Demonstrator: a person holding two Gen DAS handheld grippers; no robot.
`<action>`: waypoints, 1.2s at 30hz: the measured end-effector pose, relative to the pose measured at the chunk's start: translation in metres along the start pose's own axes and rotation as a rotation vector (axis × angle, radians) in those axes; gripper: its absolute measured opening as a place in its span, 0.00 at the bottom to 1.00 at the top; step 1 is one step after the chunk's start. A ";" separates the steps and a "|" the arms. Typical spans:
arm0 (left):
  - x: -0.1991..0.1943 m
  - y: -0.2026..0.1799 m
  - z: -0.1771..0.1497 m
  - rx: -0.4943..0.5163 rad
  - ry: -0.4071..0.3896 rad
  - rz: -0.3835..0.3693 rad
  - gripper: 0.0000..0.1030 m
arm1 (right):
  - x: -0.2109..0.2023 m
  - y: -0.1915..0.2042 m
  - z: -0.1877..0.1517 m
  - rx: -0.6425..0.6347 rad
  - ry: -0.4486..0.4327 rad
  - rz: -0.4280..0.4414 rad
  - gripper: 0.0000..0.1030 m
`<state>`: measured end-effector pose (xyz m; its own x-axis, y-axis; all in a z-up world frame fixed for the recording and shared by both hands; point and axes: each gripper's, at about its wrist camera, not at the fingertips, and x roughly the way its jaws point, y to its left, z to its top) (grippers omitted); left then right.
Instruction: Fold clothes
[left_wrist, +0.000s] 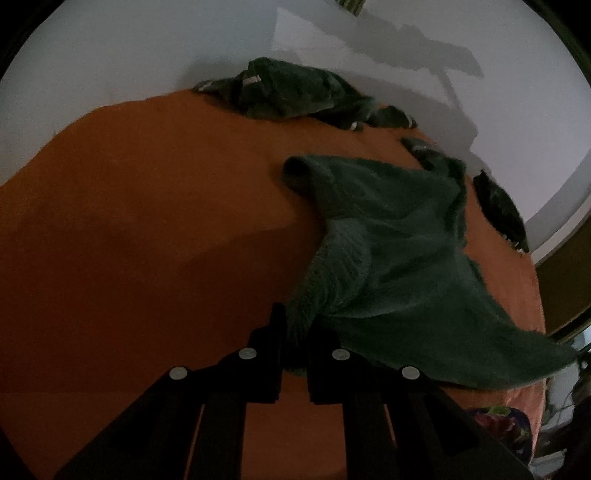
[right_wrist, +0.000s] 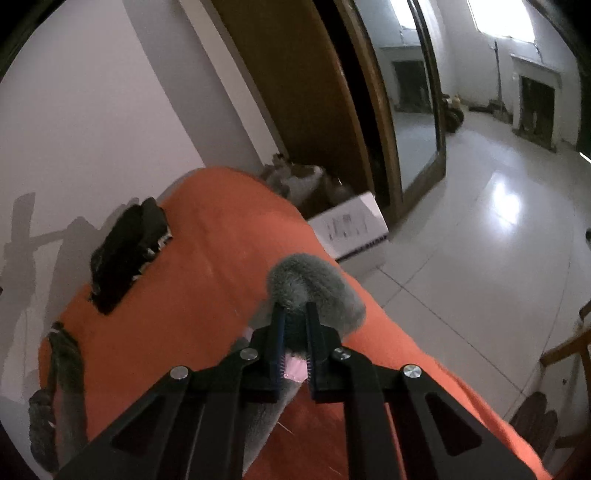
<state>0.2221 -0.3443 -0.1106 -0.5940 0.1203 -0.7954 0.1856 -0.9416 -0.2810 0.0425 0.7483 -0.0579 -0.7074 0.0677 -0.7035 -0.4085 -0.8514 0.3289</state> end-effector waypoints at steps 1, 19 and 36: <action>0.007 -0.002 -0.001 0.014 0.019 0.015 0.10 | 0.002 0.005 0.004 -0.024 0.006 -0.020 0.08; -0.023 -0.005 -0.031 0.041 0.086 0.067 0.21 | 0.017 -0.059 -0.085 0.170 0.312 0.055 0.48; 0.032 -0.040 -0.052 0.240 0.137 -0.021 0.35 | 0.024 -0.040 -0.154 0.185 0.459 0.282 0.48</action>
<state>0.2360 -0.2869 -0.1529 -0.4811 0.1670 -0.8606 -0.0261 -0.9840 -0.1764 0.1310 0.7035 -0.1850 -0.4975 -0.4175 -0.7604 -0.3634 -0.6956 0.6197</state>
